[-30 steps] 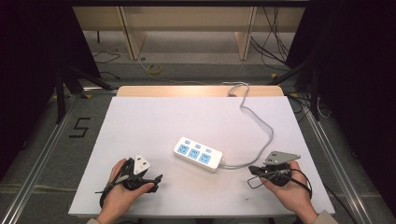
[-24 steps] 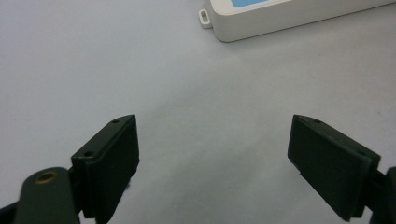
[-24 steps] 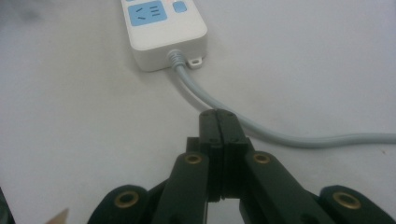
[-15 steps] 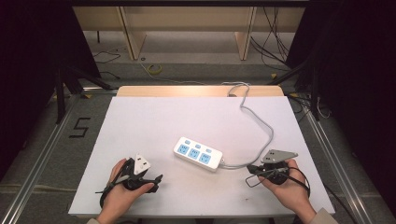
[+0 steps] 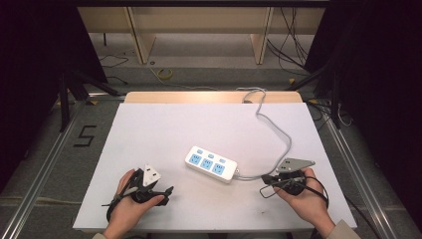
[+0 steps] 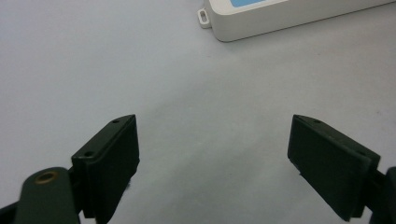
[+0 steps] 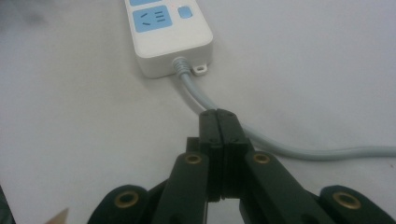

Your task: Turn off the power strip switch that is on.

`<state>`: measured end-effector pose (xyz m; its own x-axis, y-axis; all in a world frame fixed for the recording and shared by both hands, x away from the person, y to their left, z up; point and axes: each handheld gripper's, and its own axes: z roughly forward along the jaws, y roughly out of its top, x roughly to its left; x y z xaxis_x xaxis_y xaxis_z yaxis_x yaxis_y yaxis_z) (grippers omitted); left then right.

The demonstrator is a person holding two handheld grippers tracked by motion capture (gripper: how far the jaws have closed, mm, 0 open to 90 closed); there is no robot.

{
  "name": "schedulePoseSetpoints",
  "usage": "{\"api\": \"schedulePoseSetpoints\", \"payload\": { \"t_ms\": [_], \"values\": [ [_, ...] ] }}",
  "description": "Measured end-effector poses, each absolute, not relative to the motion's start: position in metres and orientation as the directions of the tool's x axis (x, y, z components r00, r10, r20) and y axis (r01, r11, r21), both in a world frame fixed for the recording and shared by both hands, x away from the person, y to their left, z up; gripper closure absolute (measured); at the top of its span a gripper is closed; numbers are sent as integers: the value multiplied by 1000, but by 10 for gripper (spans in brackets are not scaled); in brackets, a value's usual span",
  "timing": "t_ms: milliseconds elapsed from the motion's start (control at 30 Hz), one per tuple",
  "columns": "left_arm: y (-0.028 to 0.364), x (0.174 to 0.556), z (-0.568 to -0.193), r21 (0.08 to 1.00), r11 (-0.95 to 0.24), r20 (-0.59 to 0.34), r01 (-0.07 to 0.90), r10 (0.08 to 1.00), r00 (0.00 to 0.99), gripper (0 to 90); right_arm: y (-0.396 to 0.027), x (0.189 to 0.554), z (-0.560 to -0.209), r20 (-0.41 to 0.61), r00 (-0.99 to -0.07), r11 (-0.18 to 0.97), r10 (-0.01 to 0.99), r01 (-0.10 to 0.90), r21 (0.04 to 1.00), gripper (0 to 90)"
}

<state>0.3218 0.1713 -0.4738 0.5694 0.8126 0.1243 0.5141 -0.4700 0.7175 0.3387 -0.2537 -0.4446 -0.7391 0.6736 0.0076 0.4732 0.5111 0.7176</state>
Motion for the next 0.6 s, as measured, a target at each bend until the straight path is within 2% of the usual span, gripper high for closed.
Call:
{"api": "schedulePoseSetpoints", "payload": {
  "t_ms": [600],
  "values": [
    [171, 322, -474, 717, -473, 126, 513, 811, 571, 166, -248, 343, -442, 6, -747, 523, 665, 471, 710, 900]
  ]
}}
